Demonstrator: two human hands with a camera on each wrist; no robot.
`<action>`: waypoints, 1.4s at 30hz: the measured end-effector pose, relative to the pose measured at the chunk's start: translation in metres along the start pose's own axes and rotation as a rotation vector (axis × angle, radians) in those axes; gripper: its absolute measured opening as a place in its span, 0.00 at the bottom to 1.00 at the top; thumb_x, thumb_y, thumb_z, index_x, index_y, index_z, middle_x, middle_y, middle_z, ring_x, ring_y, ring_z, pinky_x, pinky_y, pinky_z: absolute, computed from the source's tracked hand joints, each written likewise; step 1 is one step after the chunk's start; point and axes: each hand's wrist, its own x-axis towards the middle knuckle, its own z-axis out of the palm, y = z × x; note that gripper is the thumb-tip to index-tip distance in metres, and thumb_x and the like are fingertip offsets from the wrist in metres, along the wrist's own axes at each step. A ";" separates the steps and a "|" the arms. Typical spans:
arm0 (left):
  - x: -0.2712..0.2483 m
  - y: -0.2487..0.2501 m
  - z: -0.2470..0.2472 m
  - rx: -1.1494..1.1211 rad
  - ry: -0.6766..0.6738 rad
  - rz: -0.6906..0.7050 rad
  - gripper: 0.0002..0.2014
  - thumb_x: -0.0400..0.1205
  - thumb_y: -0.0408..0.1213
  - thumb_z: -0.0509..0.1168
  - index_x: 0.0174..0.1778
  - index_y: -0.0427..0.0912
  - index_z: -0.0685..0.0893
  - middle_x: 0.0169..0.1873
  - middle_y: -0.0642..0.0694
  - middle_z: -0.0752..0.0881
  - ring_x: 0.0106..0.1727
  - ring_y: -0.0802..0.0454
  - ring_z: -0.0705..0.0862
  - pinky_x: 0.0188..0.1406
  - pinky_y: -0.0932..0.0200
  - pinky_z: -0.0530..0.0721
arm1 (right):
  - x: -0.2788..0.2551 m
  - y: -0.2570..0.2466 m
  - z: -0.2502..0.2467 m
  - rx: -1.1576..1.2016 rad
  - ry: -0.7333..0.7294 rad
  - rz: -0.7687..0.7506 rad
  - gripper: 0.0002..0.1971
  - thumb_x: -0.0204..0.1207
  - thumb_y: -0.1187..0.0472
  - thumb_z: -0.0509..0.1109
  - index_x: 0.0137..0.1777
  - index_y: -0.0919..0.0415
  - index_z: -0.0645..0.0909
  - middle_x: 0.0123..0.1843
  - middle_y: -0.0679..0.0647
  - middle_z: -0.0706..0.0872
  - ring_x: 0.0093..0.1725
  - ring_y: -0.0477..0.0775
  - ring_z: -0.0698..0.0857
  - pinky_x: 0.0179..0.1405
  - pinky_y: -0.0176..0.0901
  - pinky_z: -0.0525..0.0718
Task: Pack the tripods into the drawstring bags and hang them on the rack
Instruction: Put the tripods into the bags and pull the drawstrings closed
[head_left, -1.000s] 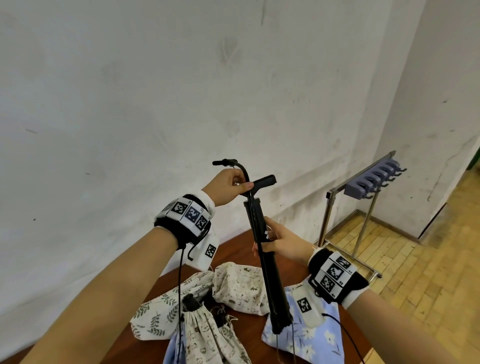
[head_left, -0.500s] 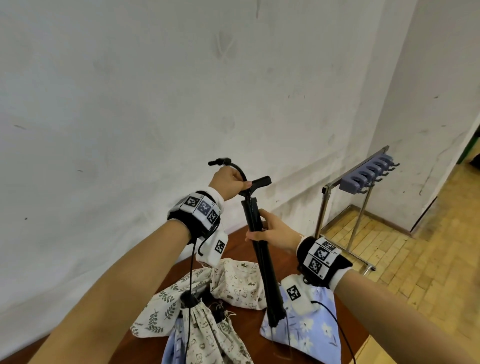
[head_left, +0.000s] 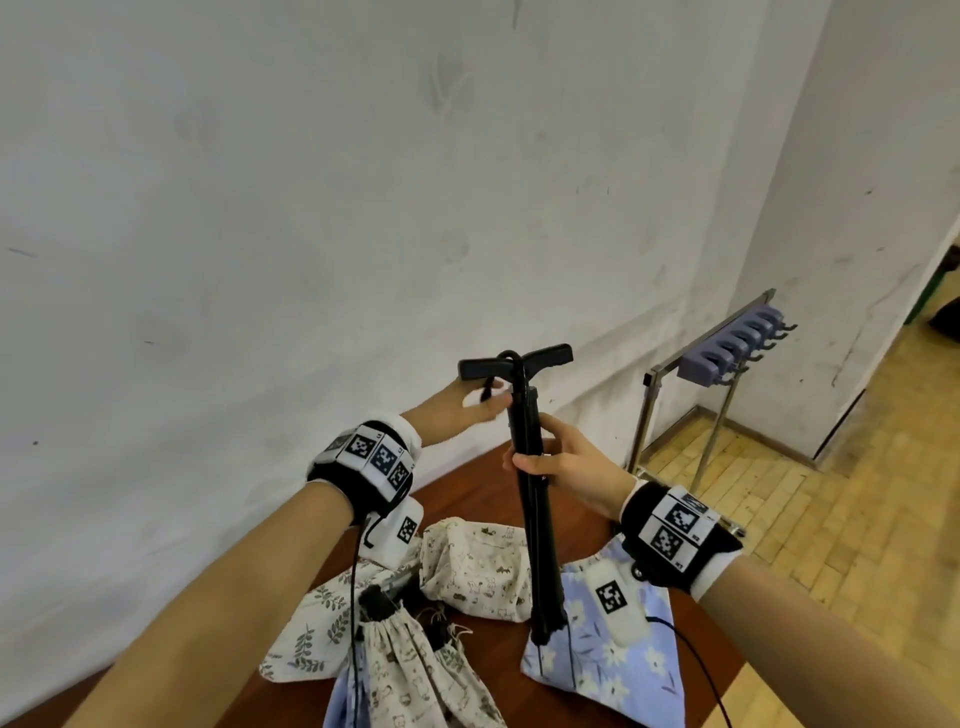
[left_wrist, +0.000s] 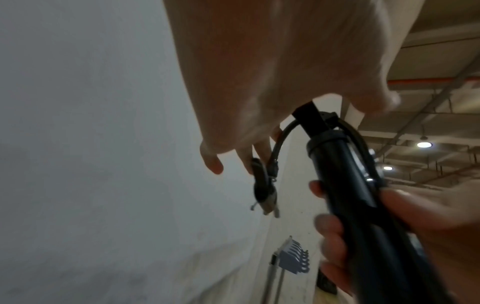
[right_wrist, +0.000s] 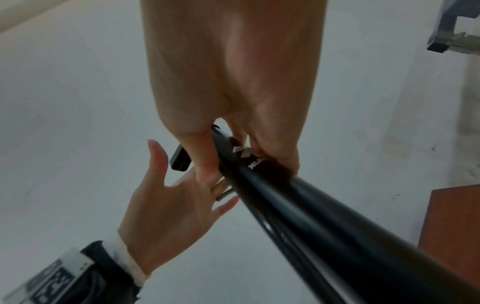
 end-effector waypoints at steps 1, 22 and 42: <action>-0.001 -0.004 0.008 -0.011 -0.047 -0.018 0.34 0.77 0.58 0.67 0.75 0.48 0.64 0.64 0.53 0.77 0.64 0.60 0.78 0.74 0.50 0.73 | 0.002 0.005 0.000 0.002 0.025 -0.003 0.22 0.76 0.70 0.73 0.69 0.58 0.75 0.48 0.62 0.86 0.53 0.58 0.87 0.54 0.47 0.83; 0.070 -0.060 0.063 -0.797 -0.058 -0.365 0.14 0.88 0.43 0.54 0.62 0.40 0.79 0.54 0.42 0.84 0.53 0.49 0.84 0.52 0.58 0.82 | 0.071 0.084 -0.036 -0.317 0.258 0.015 0.30 0.67 0.48 0.81 0.68 0.49 0.76 0.56 0.42 0.87 0.55 0.37 0.85 0.54 0.34 0.81; 0.137 -0.122 0.016 -1.058 0.055 -0.613 0.43 0.78 0.69 0.50 0.75 0.33 0.69 0.65 0.36 0.81 0.67 0.40 0.79 0.69 0.44 0.71 | 0.181 0.102 -0.069 -0.085 0.237 0.190 0.08 0.69 0.71 0.76 0.47 0.65 0.84 0.37 0.58 0.85 0.35 0.53 0.83 0.43 0.48 0.83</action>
